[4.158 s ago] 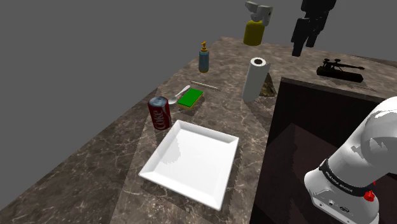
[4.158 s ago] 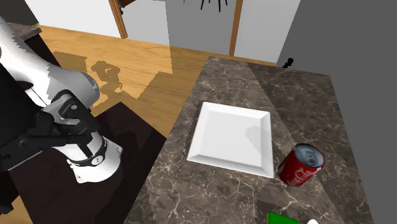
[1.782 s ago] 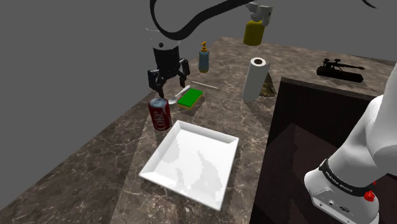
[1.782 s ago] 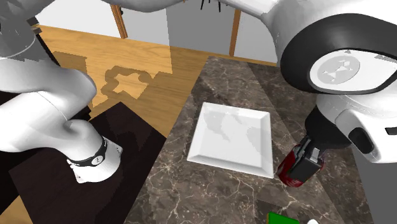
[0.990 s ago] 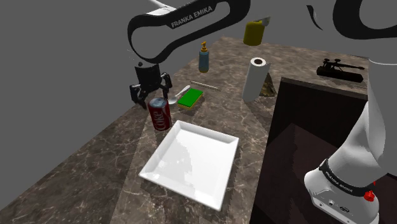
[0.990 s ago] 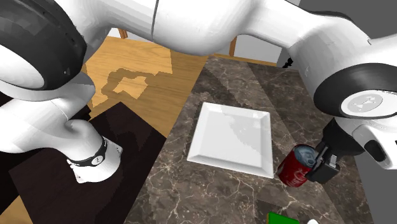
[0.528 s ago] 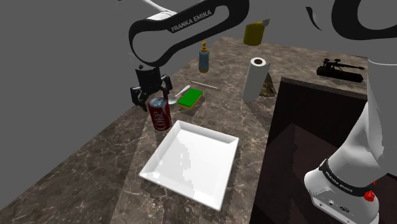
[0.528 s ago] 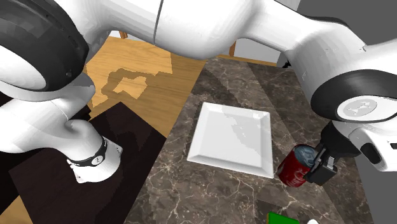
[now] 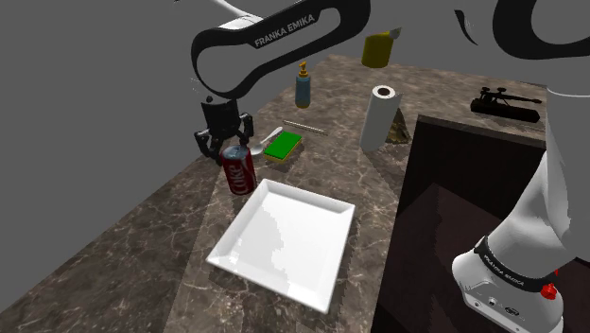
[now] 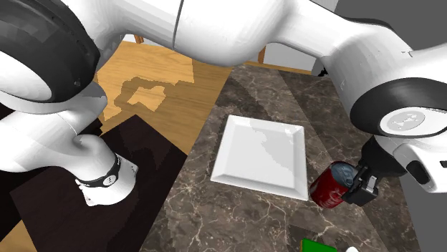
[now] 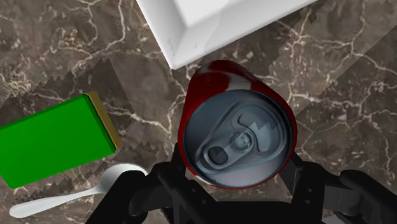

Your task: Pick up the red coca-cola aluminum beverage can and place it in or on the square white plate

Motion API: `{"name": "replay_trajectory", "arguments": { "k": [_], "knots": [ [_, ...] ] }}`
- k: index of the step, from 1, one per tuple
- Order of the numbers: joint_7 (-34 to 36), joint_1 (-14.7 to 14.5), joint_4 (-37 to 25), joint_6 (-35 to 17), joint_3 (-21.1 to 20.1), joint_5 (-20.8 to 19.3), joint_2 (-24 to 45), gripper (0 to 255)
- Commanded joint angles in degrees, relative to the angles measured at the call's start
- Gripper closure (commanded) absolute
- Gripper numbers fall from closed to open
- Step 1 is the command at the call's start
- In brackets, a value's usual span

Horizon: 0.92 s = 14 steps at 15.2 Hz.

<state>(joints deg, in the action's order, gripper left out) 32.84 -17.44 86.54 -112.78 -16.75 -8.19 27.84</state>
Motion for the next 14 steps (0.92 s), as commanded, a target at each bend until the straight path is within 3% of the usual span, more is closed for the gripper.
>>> {"name": "replay_trajectory", "arguments": {
  "k": [1, 14],
  "knots": [
    [0.00, 0.00, 0.03, 0.00, 0.00, 0.00, 0.03, 255],
    [-0.49, -0.16, -5.92, 7.55, -0.37, 0.67, -1.66, 255]
  ]
}}
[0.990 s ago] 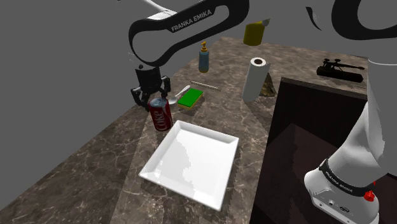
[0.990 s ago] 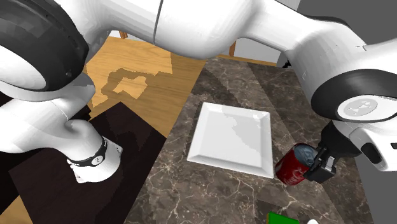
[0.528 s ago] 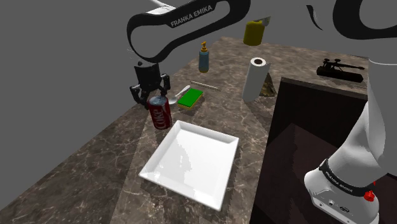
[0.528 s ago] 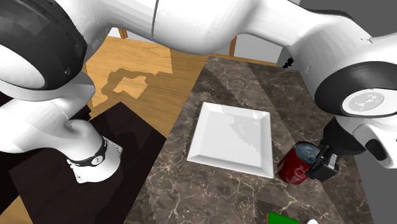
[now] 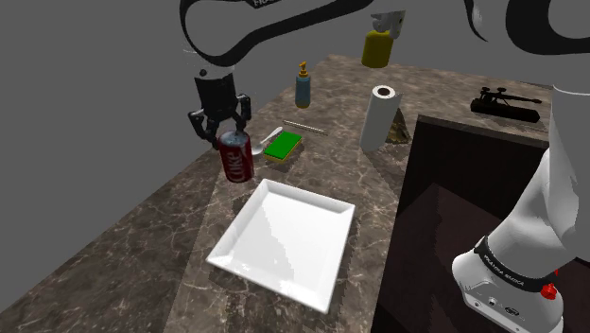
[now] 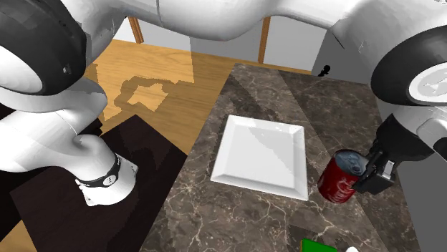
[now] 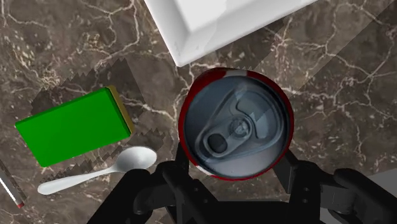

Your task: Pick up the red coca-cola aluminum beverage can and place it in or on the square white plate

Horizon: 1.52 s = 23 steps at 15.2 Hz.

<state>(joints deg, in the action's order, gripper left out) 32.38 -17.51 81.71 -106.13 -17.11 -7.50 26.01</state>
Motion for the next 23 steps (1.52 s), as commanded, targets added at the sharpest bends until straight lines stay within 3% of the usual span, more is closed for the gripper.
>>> {"name": "replay_trajectory", "arguments": {
  "k": [1, 7, 14, 23],
  "knots": [
    [-0.07, -0.13, -1.75, 1.63, -0.03, 0.02, 0.09, 255],
    [-0.23, -0.39, -5.53, 5.54, -0.13, 0.13, -0.06, 255],
    [2.40, 0.08, 14.75, 0.65, -2.38, 4.29, -15.99, 255],
    [5.35, -2.05, 32.33, -0.27, -4.96, 10.82, -33.80, 255]
  ]
}}
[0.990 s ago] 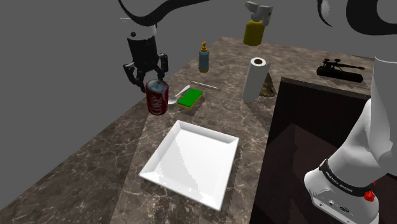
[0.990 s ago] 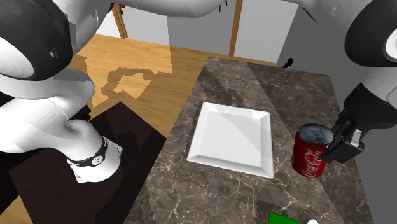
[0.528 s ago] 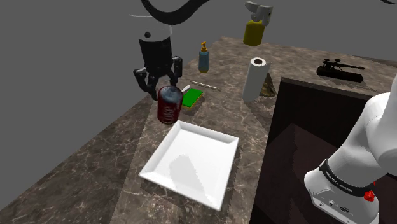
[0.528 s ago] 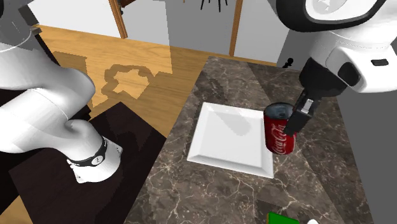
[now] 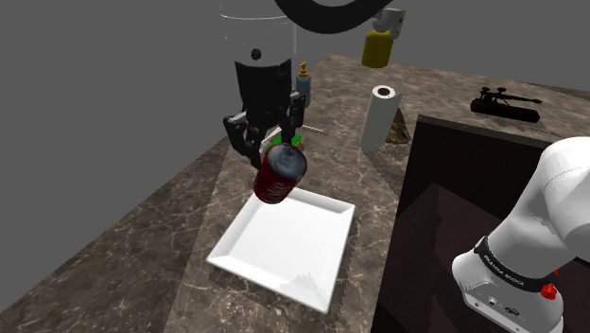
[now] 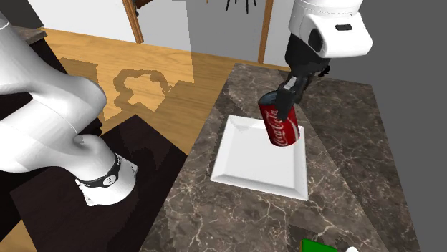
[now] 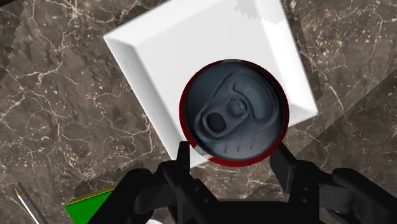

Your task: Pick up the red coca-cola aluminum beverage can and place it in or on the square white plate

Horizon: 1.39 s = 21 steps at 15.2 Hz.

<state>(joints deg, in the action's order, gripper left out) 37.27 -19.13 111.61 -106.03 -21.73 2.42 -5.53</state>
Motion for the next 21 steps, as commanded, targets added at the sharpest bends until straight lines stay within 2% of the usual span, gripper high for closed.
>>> {"name": "replay_trajectory", "arguments": {
  "k": [1, 21],
  "knots": [
    [0.48, -0.47, 3.11, -1.13, -0.35, 0.88, -2.16, 255],
    [1.54, -0.69, 13.67, -15.58, -1.09, -0.48, 1.99, 255]
  ]
}}
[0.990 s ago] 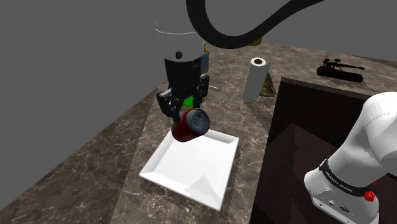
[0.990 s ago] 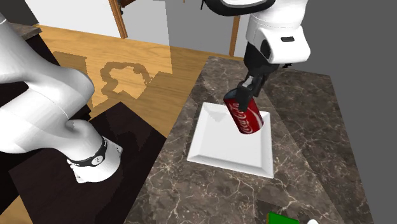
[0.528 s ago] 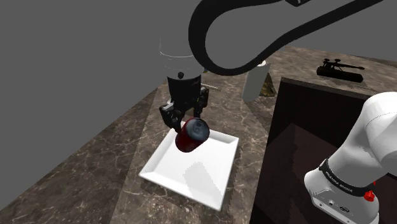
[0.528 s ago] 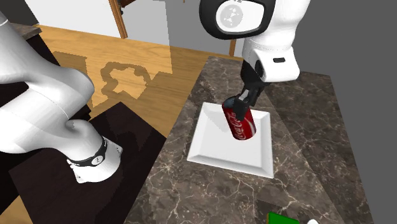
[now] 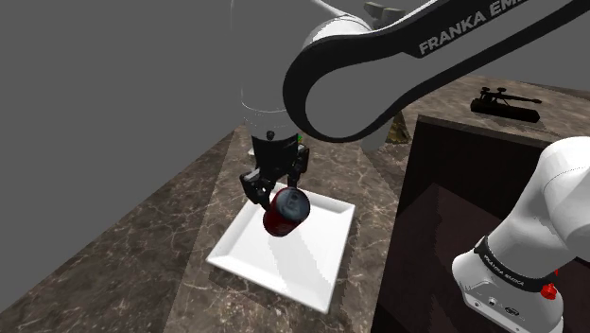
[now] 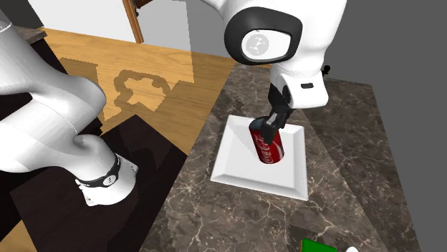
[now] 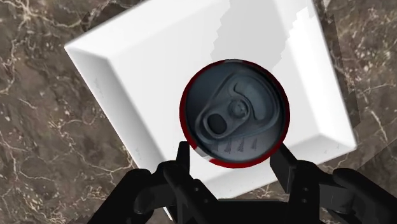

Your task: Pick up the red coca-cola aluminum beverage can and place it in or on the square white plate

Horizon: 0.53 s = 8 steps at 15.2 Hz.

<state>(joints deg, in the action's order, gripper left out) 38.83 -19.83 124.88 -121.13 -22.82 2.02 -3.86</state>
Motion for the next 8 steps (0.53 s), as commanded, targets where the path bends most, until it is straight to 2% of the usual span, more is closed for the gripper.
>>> {"name": "replay_trajectory", "arguments": {
  "k": [1, 6, 7, 8],
  "knots": [
    [-0.01, 0.01, 0.40, -0.48, 0.00, -0.08, 0.31, 255],
    [-0.01, 0.01, 0.39, -0.48, 0.01, -0.08, 0.32, 255],
    [-0.04, 0.02, 0.46, -0.57, 0.02, -0.09, 0.34, 0],
    [-0.03, 0.01, 0.49, -0.55, 0.02, -0.07, 0.29, 0]
  ]
}}
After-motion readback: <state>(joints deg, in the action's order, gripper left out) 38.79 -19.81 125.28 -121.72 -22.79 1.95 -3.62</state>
